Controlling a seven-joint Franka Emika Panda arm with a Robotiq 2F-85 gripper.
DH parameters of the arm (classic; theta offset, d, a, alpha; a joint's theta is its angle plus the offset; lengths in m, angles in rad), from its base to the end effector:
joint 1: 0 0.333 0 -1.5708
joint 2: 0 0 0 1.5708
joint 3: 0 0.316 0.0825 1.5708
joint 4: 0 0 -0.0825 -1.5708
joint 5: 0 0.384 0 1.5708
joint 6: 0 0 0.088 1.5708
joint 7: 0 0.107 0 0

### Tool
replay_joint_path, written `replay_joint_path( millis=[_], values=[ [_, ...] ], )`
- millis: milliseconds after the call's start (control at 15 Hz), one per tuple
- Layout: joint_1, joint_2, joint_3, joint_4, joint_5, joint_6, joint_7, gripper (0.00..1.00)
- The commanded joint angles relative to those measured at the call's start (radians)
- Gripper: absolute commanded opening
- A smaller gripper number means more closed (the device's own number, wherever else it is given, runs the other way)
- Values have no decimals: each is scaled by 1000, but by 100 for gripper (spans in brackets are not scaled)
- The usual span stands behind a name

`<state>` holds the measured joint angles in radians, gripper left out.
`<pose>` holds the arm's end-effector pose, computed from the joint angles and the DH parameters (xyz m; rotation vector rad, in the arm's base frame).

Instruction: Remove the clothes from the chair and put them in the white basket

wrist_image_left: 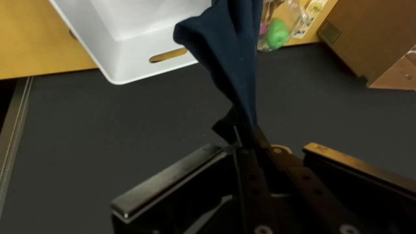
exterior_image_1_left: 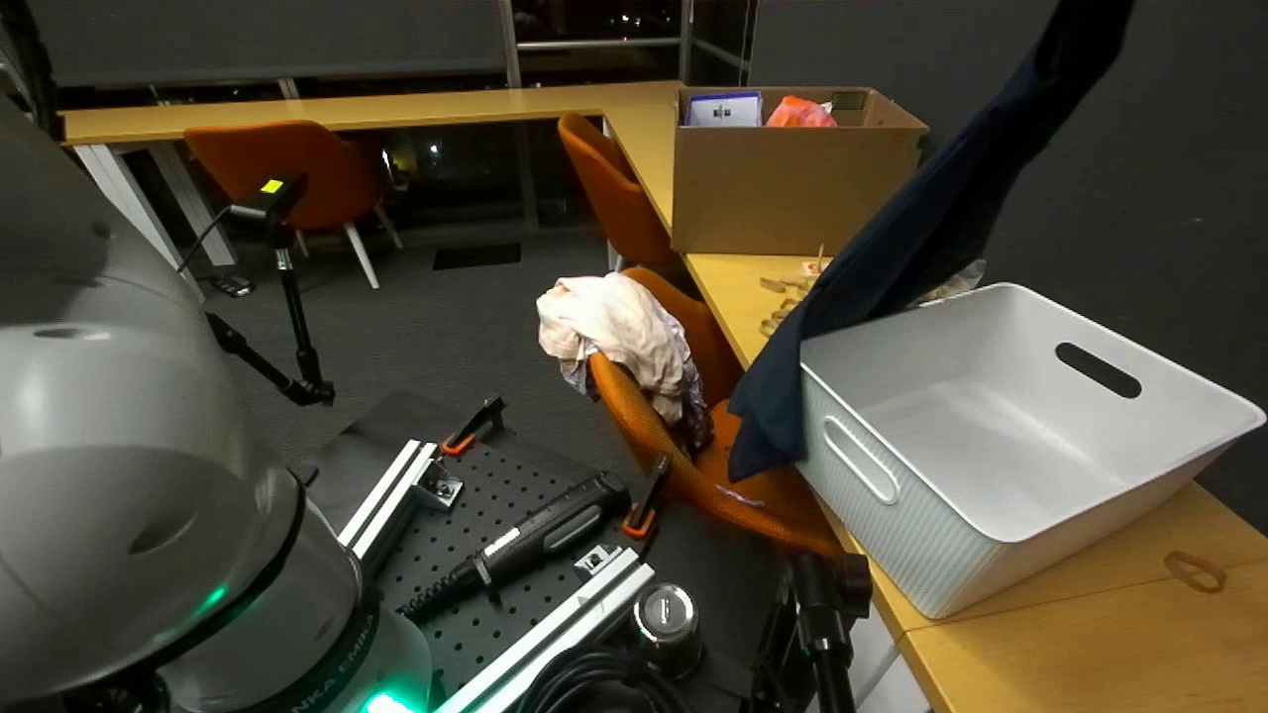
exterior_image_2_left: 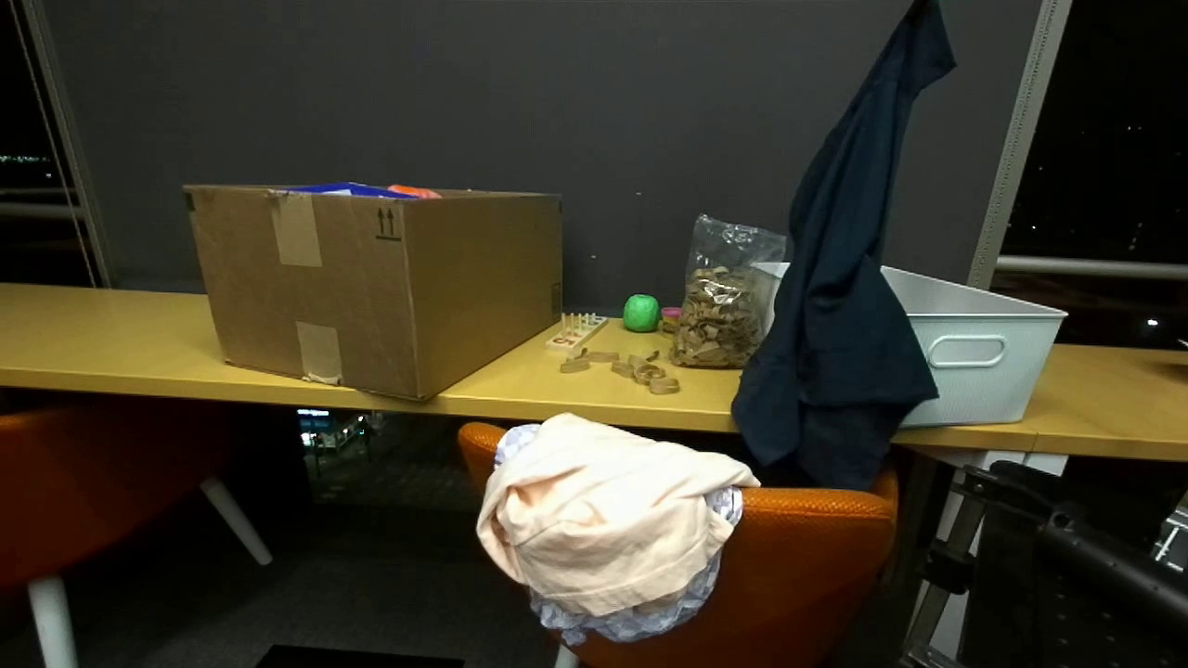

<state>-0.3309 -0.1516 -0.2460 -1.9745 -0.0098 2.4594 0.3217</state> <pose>0.4663 -0.3136 0.6055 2.6436 -1.2808 0.9581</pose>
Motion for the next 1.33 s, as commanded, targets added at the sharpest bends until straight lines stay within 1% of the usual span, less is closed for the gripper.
replay_joint_path(
  millis=[0,200,333,533,733,867,1000,1200,1267],
  values=[
    [-31,20,-20,175,-89,-107,43,1],
    [-51,34,-43,251,-130,-159,34,1],
    [-65,45,-68,286,-134,-172,28,1],
    [-87,60,-110,303,-132,-181,12,1],
    [-104,73,-138,238,-168,-165,4,1],
    [-103,76,-143,152,-186,-131,8,1],
    [-90,73,-133,66,-202,-121,23,1],
    [-48,76,-96,-95,-189,-73,37,1],
    [-31,79,-81,-145,-188,-33,36,1]
  ],
)
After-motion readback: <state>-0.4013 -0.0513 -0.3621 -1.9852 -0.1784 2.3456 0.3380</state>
